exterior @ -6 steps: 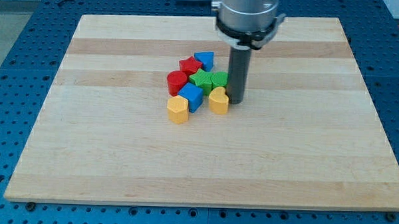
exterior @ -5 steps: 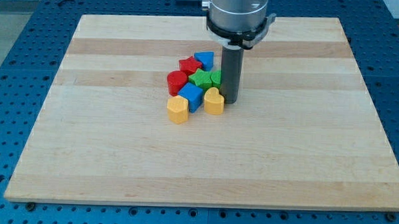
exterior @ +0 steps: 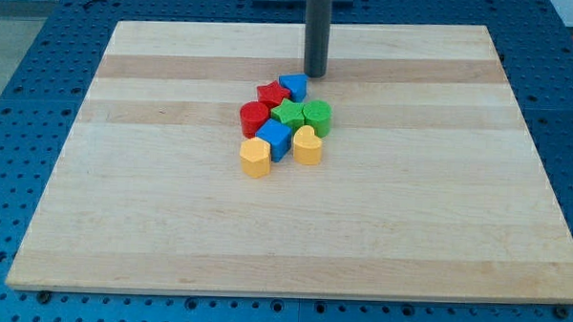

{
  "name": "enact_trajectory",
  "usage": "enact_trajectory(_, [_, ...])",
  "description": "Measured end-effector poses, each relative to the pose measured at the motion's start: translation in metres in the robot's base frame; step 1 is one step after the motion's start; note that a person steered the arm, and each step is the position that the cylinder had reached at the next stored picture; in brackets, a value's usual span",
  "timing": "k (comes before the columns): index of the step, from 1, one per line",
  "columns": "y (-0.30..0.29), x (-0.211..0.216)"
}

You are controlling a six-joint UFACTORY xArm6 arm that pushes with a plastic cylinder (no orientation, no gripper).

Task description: Move your arm closer to the blue triangle

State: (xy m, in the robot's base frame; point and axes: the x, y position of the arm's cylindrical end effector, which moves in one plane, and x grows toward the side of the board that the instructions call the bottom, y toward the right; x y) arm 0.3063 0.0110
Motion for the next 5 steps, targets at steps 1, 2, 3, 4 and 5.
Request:
enact_trajectory(1, [-0.011, 0.005])
enact_trajectory(2, [-0.019, 0.006])
enact_trajectory(3, [-0.024, 0.019])
enact_trajectory(4, [-0.026, 0.024])
enact_trajectory(5, [-0.026, 0.027])
